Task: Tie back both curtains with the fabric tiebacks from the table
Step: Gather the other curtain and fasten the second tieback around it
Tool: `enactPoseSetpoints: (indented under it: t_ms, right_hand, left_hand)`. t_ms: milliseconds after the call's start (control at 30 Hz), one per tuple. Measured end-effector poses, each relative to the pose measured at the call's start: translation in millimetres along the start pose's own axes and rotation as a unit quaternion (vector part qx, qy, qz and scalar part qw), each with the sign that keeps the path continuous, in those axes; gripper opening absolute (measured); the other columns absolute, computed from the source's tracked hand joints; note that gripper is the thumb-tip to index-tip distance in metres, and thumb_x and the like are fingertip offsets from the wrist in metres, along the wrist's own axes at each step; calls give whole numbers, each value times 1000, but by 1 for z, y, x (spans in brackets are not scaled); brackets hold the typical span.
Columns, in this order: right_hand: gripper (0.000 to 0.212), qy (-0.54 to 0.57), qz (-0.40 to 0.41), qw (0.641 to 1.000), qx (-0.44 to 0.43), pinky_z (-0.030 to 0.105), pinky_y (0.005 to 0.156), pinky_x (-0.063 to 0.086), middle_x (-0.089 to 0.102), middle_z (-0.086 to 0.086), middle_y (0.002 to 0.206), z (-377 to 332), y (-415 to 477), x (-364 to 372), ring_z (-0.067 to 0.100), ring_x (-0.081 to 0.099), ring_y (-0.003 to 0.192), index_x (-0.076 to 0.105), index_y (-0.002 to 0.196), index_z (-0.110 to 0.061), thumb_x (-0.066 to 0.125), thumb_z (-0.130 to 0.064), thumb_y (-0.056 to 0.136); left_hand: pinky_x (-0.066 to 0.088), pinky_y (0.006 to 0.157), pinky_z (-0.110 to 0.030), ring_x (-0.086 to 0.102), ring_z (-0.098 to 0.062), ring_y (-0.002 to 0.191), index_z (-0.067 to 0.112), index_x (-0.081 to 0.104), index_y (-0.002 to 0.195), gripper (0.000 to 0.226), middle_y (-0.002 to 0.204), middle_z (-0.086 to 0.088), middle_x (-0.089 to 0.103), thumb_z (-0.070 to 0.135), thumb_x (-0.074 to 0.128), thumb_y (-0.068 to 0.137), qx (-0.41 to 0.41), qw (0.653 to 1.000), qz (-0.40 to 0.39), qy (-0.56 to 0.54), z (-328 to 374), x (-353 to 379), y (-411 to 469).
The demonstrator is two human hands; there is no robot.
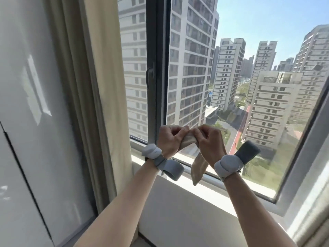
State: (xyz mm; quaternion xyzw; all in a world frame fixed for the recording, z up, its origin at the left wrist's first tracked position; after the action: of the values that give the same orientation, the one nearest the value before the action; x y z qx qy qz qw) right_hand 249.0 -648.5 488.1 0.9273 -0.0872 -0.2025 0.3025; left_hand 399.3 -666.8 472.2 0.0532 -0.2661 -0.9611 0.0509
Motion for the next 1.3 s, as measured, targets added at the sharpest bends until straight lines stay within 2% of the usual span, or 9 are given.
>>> enactPoseSetpoints:
  t_ms: [233,367,467,633,700,867,1067,1133,1300]
  right_hand:
    - [22,-6,20,1000,-17,11,48,37,55,-6,53,-2,34,58,0,50,45,67,75,-17,60,-13,95]
    - [17,-3,-7,1000,-16,35,61,47,67,8,68,-6,53,96,21,60,61,72,84,-8,63,-15,95]
    - [19,27,-53,998,-20,39,61,51,70,13,73,-14,65,133,24,64,63,73,83,-6,63,-17,95]
    - [16,108,-126,986,22,18,59,53,74,-2,74,-21,82,197,4,67,67,77,82,-18,71,-31,89]
    - [22,91,-120,988,17,15,58,50,74,-5,72,-22,91,218,-1,65,64,78,84,-15,72,-36,87]
    - [12,43,-52,998,4,13,54,45,67,-7,62,-20,112,248,-4,57,54,74,75,-18,76,-23,86]
    - [13,1,-21,1000,24,26,59,42,61,-8,60,-4,139,263,8,54,58,71,74,-17,70,-16,88]
    - [17,1,-19,999,36,27,58,40,59,-5,60,4,147,269,10,52,58,68,71,-15,66,-13,88]
    - [25,-4,-31,998,57,33,58,37,51,7,62,27,164,287,19,46,59,58,66,4,53,-9,86]
  left_hand:
    - [54,54,-20,72,-14,60,17,78,80,15,68,0,76,30,76,87,26,998,44,21,-24,-65,41]
    - [59,62,-40,69,-38,73,16,76,100,18,78,-22,71,31,72,90,50,998,30,36,-31,-95,67]
    - [57,63,-46,65,-45,72,12,71,111,22,77,-30,66,27,68,94,60,997,-3,42,-37,-119,87]
    - [52,58,-18,71,-9,64,12,72,111,20,74,-3,76,24,61,98,59,996,-22,70,-53,-157,114]
    - [51,62,-15,70,-3,65,13,73,108,18,74,3,75,23,61,99,61,995,-19,80,-61,-178,125]
    - [59,59,-38,73,-28,64,14,72,104,19,74,-15,76,29,64,97,45,995,-25,86,-87,-216,144]
    - [49,47,-27,63,-21,50,25,73,88,10,64,-16,72,32,67,94,18,995,-9,102,-116,-252,162]
    - [53,49,-33,67,-30,56,29,72,85,10,67,-17,73,33,67,93,5,994,-2,108,-125,-261,168]
    - [53,53,-25,69,-26,62,34,68,83,11,68,-10,75,31,67,94,24,990,35,135,-139,-284,187]
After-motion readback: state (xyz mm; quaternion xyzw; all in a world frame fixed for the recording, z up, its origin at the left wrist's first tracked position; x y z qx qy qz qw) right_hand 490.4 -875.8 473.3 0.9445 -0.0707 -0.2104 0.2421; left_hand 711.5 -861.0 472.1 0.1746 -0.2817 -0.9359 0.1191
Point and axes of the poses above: each hand's wrist, its own y-axis towards the middle knuckle, its own x-axis out of the palm, z = x × y, the point moved 6 cm from there along y, towards the middle knuckle
